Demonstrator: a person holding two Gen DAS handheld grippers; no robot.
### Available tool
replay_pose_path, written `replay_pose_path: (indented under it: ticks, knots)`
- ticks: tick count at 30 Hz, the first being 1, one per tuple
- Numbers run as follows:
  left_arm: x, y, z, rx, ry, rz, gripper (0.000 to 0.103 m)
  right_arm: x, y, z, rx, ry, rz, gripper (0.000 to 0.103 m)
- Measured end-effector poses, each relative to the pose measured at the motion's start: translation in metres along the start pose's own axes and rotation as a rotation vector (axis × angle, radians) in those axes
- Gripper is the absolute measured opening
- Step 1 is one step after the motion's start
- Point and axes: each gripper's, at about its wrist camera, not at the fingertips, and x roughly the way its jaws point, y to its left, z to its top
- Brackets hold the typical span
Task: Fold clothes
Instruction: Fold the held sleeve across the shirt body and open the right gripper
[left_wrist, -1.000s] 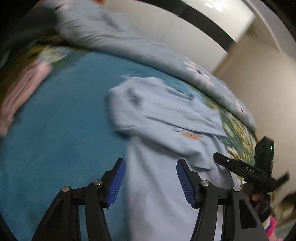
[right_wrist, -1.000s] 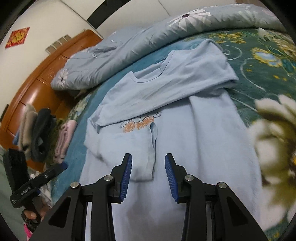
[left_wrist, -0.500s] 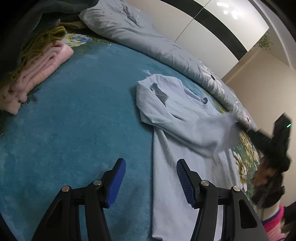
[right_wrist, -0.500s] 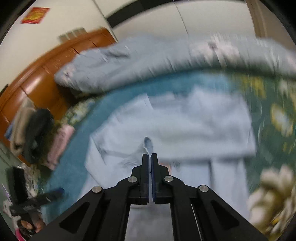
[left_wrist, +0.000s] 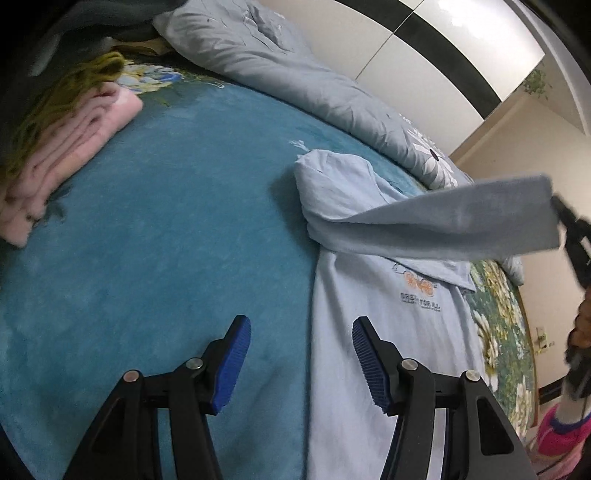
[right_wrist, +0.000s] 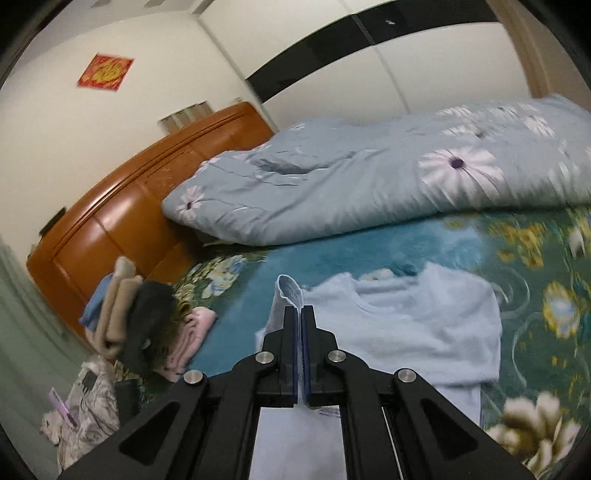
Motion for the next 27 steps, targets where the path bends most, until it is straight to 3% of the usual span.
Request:
replay_pose_path:
  ticks: [3,13,20,24,27]
  knots:
    - [0.002,0.001,-0.001,0.005,0.004,-0.015,0.061,0.005,0.037,0.026,-0.101,0.036,0.013,0.002]
    - [-0.011,0.026,0.002,0.067,-0.034,-0.050,0.061,0.066,0.156,0.088,-0.180,0.208,0.062,0.002]
    - [-0.021,0.064,-0.008,0.048,-0.064,-0.122,0.062,0.117,0.238,0.072,-0.240,0.310,0.121,0.002]
    - [-0.021,0.076,-0.012,0.023,-0.053,-0.146,0.062,0.123,0.230,0.078,-0.213,0.266,0.052,0.002]
    - [-0.027,0.081,-0.011,-0.001,-0.065,-0.189,0.062,0.108,0.187,0.093,-0.144,0.199,-0.076,0.002]
